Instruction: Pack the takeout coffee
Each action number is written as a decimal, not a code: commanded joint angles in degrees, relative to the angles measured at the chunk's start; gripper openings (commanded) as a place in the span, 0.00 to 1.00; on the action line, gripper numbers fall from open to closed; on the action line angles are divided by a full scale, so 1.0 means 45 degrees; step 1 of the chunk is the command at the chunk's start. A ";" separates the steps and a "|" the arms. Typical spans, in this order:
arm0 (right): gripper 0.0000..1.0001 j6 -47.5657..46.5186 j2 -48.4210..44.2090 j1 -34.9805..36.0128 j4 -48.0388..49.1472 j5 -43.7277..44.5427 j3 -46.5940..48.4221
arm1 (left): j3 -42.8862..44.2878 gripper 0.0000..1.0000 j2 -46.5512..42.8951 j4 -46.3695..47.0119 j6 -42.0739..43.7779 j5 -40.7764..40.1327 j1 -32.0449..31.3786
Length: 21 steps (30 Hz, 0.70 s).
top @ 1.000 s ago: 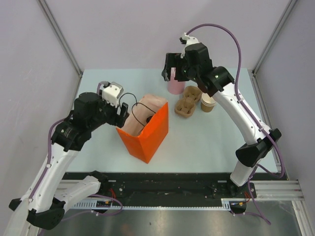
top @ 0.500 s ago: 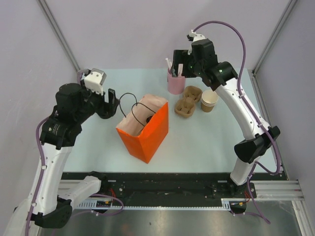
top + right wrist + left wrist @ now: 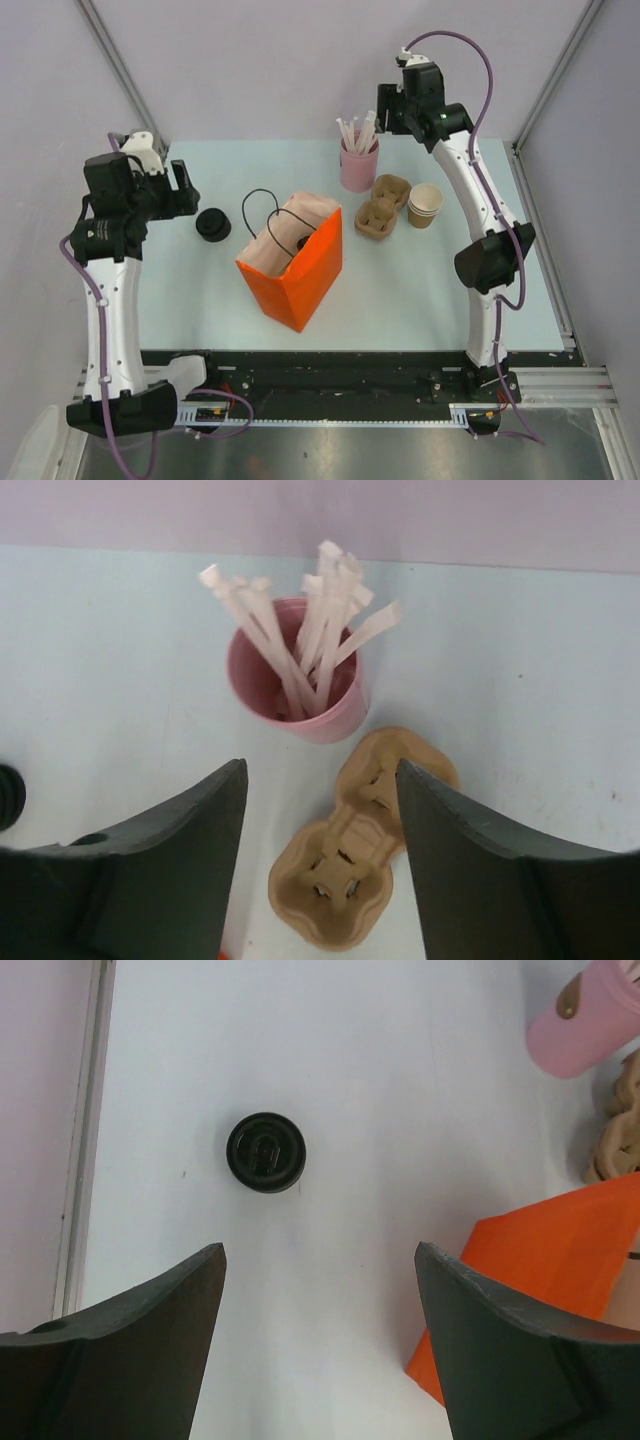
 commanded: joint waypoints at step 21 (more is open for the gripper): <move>0.61 0.4896 0.3642 -0.1711 0.5069 -0.2033 0.0705 | 0.0257 0.80 0.1477 -0.0287 0.0851 -0.0903 0.0270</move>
